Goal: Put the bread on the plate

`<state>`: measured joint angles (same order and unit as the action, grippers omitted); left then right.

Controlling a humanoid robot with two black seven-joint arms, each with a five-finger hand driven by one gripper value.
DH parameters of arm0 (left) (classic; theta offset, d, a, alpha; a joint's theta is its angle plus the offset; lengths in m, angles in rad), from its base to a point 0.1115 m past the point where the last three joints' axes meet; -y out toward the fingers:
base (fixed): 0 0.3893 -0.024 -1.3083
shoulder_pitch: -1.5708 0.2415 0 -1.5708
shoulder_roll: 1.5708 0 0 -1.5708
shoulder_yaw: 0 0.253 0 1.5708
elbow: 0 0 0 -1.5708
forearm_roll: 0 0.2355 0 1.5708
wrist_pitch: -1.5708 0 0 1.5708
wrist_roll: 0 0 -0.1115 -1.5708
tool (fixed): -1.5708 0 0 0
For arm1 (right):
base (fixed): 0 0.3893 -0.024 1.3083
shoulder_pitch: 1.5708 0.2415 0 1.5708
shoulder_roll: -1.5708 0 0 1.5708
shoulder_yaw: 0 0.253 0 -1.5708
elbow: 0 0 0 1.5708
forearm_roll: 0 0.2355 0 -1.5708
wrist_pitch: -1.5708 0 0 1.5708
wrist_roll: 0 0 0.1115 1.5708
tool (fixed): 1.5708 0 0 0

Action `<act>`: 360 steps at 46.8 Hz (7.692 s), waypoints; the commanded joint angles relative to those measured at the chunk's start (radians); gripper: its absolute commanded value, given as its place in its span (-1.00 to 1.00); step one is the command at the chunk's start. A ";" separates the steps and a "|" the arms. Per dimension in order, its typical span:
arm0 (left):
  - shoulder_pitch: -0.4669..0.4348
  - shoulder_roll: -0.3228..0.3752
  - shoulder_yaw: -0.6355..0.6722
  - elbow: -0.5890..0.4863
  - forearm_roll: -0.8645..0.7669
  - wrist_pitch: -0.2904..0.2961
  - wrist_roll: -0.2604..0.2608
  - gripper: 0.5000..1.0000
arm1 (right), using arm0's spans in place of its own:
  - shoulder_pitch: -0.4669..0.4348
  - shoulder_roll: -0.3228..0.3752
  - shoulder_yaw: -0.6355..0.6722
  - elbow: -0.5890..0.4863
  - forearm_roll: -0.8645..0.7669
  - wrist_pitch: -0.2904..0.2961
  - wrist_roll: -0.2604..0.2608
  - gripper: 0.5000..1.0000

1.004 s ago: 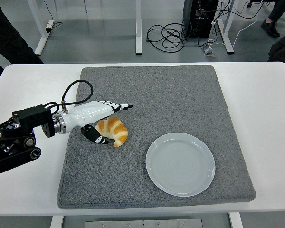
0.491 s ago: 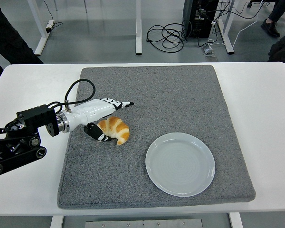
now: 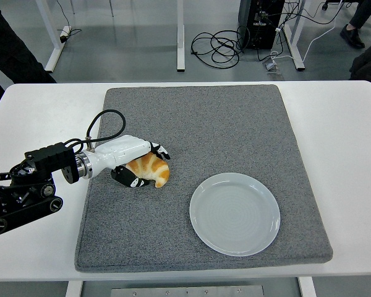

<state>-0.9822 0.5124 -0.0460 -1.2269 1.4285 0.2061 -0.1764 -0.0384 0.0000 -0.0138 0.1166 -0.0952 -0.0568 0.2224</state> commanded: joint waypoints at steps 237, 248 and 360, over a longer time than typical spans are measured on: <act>-0.371 -0.512 0.360 0.133 -0.023 -0.076 -0.175 -0.75 | 0.000 0.000 0.000 0.000 0.000 0.000 0.000 1.00; -0.365 -0.512 0.371 0.132 -0.028 -0.079 -0.175 0.60 | 0.000 0.000 0.000 0.000 0.000 0.000 0.000 1.00; -0.230 -0.512 -0.396 0.937 -1.407 -0.336 -0.021 0.89 | 0.000 0.000 -0.006 0.038 0.002 0.008 0.000 1.00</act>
<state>-1.2157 0.0004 -0.4153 -0.2899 0.0238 -0.1282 -0.2064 -0.0381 -0.0001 -0.0173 0.1349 -0.0948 -0.0523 0.2226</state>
